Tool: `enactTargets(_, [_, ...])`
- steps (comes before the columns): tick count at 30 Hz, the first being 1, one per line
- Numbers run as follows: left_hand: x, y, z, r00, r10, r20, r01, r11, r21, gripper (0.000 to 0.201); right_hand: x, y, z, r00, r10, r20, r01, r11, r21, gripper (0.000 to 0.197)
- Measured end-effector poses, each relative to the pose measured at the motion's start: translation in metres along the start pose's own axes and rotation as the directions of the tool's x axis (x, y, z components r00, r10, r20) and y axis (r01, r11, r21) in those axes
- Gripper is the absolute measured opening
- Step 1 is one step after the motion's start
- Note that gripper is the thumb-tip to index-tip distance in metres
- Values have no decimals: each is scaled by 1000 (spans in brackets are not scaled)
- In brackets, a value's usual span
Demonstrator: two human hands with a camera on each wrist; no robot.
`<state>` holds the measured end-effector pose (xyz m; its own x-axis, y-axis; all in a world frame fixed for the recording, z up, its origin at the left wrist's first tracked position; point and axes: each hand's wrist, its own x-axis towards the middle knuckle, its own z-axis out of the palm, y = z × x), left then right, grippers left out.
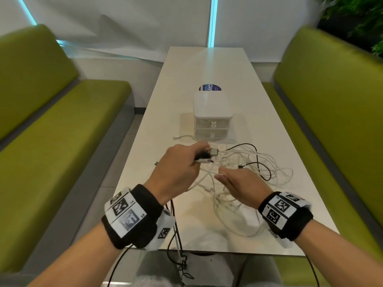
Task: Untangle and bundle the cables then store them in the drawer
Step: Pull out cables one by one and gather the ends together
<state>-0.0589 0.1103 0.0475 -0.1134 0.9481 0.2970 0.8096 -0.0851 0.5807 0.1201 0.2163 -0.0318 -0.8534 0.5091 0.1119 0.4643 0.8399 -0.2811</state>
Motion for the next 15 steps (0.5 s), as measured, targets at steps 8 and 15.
enactTargets(8, [-4,-1,5,985,-54,163,19,978,209,20,18,5,-13,989,121,82,-115,991,-73,38])
enactTargets(15, [6,-8,18,955,-192,228,168,978,120,25,25,-17,-7,995,54,80,-41,988,-149,52])
